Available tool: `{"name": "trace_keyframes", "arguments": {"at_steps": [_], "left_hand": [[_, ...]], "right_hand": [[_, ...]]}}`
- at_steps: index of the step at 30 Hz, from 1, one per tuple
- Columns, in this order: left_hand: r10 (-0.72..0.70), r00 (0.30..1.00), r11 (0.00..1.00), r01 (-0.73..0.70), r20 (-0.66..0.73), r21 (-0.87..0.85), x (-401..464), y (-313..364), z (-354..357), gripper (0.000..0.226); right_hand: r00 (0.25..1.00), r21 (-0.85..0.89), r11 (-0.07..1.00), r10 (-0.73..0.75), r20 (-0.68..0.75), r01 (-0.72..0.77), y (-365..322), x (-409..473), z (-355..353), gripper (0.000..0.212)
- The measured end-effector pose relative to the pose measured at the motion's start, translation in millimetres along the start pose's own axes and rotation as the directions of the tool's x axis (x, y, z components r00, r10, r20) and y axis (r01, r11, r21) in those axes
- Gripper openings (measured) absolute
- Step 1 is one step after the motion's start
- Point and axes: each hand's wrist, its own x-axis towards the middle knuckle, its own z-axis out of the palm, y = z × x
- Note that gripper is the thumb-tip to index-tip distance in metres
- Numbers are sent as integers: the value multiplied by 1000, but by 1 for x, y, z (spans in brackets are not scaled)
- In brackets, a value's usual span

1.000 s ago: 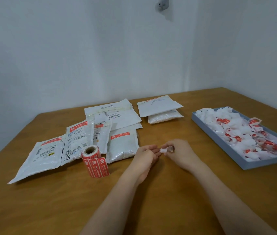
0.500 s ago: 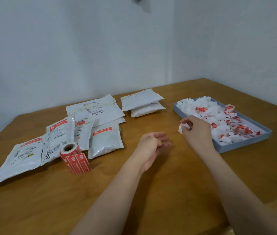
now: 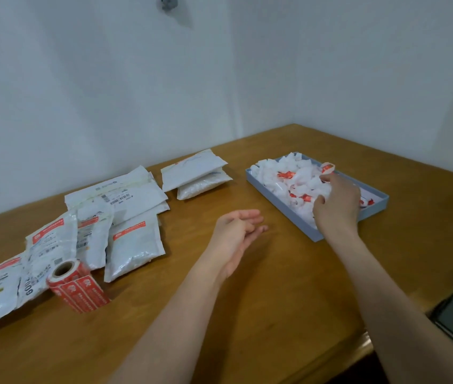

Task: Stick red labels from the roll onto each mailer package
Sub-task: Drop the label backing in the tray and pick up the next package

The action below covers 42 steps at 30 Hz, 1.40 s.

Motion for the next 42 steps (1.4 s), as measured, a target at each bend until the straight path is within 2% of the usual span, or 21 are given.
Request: {"name": "trace_keyframes", "arguments": {"at_steps": [5, 9, 14, 20, 23, 27, 29, 32, 35, 37, 42], "left_hand": [[11, 1000, 1000, -11, -11, 1, 1, -1, -2, 35], [36, 999, 999, -36, -37, -9, 1, -1, -13, 36], [56, 993, 998, -53, -100, 36, -2, 3, -33, 38], [184, 944, 950, -99, -274, 295, -11, 4, -80, 33], [319, 875, 880, -131, -364, 457, -20, -2, -110, 34], [466, 797, 765, -146, -383, 627, -32, -13, -142, 30], [495, 775, 737, -135, -394, 662, -35, -18, -153, 31], [518, 749, 719, -119, -414, 685, -34, -23, -163, 33], [524, 735, 732, -129, -430, 669, -29, -27, -171, 29], [543, 715, 724, -132, -441, 677, -23, -31, -175, 26], [612, 653, 696, -177, -445, 696, -13, -33, -181, 24]], "right_hand": [[999, -22, 999, -48, -8, 48, 0, -1, 4, 42], [990, -53, 988, -143, -11, 142, -11, -8, 11, 38], [955, 45, 954, -297, 9, 296, -36, -26, 25, 34], [927, 65, 932, -363, 98, 358, -69, -46, 44, 30], [906, 86, 916, -400, 137, 392, -83, -55, 56, 26], [848, 141, 886, -463, 257, 441, -101, -68, 83, 23], [816, 197, 890, -456, 355, 411, -109, -78, 98, 25], [761, 303, 913, -398, 512, 274, -113, -93, 120, 28], [670, 338, 922, -372, 643, 187, -116, -104, 139, 30], [629, 343, 921, -379, 678, 186, -120, -106, 149, 31], [612, 377, 910, -400, 682, 174, -139, -98, 168, 34]]}}
